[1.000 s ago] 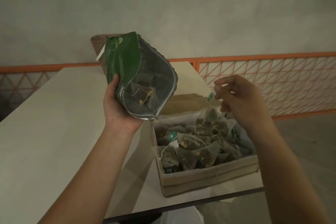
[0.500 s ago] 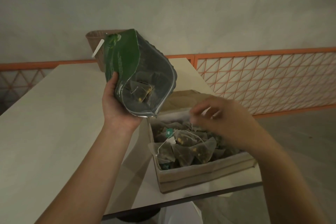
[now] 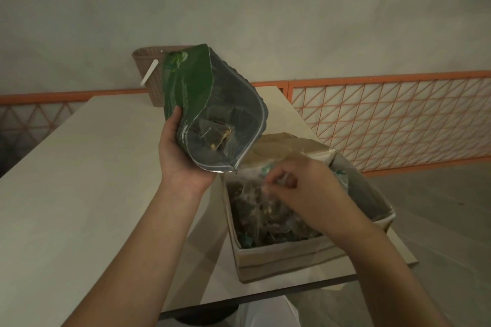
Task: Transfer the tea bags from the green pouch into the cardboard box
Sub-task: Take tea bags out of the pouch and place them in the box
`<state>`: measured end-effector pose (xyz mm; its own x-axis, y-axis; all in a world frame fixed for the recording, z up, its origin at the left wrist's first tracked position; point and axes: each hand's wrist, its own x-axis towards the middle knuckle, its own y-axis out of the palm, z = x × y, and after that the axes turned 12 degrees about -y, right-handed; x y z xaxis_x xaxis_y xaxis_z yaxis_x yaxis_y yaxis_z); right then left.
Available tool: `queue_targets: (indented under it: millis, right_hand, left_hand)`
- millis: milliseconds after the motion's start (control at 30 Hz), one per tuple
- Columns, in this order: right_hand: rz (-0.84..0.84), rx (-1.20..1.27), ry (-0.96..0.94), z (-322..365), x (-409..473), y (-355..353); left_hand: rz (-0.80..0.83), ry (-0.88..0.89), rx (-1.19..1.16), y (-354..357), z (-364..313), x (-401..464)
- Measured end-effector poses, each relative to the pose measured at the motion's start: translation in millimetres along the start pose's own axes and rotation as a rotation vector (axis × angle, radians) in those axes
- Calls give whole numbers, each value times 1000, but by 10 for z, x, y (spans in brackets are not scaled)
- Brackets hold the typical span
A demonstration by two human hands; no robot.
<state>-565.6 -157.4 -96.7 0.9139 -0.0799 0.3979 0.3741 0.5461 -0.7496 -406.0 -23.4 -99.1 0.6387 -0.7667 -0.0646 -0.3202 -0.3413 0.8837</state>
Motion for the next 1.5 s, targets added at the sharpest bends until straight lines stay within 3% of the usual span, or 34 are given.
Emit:
queue_targets:
  millis: [100,200,267,400,467,567,667,767,1067,1300,1500]
  right_hand:
    - [-211,-53,-44,19,12,-23]
    - [-65,-137,-49,10,-10,3]
    - [-78,-150,-86,46,-10,17]
    - [-429,-101,-216,267,82,-24]
    - [-484,-176,-282,366,192,-13]
    - [-410,-306,-309,442,413,78]
    - [-266,-517,-216,473,587,189]
    - [-218,-565,-172,454,610,264]
    - [-304,-337,-218,393,474,200]
    - [-109,-425,-107,364,699,167]
    - [-204,-126,-196,338,481,29]
  left_hand:
    - [3,-15,1,39,12,-18]
    - [21,-21,0,88,27,-40]
    - [37,-28,-14,103,36,-49]
    - [14,-71,-18,87,62,-24]
    - [1,-75,-6,114,94,-24]
    - [9,-66,-26,141,160,-32]
    - [-6,-72,-1,113,181,-21]
    - [-15,-62,9,98,160,-5]
    - [-19,-25,-20,162,122,20]
    - [23,-75,-38,146,178,45]
    - [31,-85,-49,135,142,34]
